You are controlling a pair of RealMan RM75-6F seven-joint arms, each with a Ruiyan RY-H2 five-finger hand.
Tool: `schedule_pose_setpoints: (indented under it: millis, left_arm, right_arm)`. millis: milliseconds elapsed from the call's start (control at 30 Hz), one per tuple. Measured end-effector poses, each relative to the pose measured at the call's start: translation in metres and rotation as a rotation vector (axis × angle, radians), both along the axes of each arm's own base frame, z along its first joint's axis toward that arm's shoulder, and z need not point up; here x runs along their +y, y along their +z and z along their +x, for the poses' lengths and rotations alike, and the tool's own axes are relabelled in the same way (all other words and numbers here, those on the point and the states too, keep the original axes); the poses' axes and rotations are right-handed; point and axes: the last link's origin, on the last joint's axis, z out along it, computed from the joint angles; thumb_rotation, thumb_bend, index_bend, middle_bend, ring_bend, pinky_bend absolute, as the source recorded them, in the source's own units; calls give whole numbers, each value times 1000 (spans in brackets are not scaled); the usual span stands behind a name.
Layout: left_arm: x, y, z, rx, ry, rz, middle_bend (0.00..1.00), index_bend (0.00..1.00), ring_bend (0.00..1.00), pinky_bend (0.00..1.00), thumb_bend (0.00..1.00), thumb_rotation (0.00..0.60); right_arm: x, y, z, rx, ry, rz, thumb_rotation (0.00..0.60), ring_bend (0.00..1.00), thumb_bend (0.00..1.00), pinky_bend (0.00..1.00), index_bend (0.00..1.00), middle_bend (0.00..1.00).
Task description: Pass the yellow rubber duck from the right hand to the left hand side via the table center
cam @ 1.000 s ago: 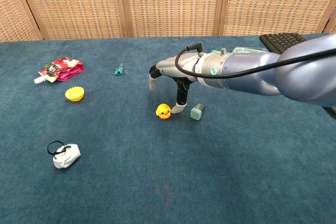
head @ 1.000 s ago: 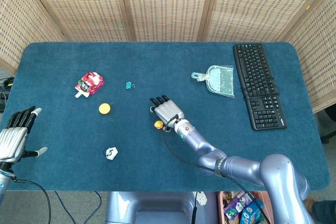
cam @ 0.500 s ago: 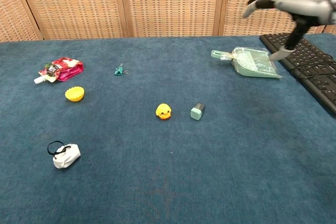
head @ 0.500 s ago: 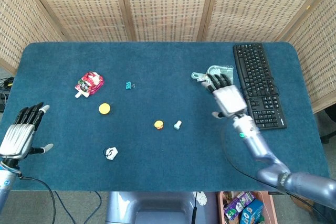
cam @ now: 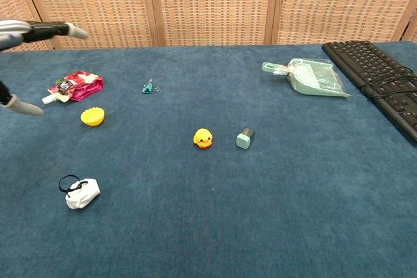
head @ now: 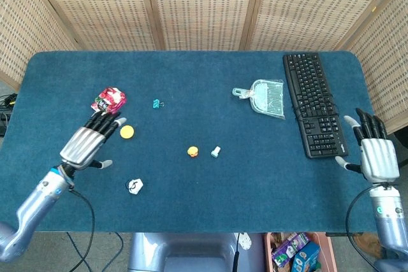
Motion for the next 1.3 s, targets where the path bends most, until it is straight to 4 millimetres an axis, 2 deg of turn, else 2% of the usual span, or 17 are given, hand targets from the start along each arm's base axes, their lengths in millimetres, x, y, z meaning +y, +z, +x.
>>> schedule_pose_setpoints:
  millis: [133,333,667,833,1000,1300]
  left_arm:
    - [20,-38,37,34,-75,-96,0,57,0,0,4,600]
    - [40,-90,82,90,-160,-169,0,130,0,0,44,600]
    - [66,-170,124,190,-181,-204,0,247,0,0,169,600]
    - [73,-184,134,211,-182,-197,0,301,0,0,202,600]
    - [75,-187,136,203,-170,-204,0,354,0,0,205,600]
    - [78,-190,132,207,-163,-208,0,388,0,0,214,600]
  right_arm:
    - [16,3,-6,-18,-35,2,600,0,0,0,24,0]
    - [20,12,-10,-14,-39,-9,600,0,0,0,24,0]
    - [18,32,-23,-56,-87,-48,600,0,0,0,24,0]
    - [18,32,-25,-54,-94,-45,600,0,0,0,24,0]
    - [18,31,-26,-51,-99,-43,600,0,0,0,24,0]
    - [17,30,-26,-46,-106,-44,600,0,0,0,24,0]
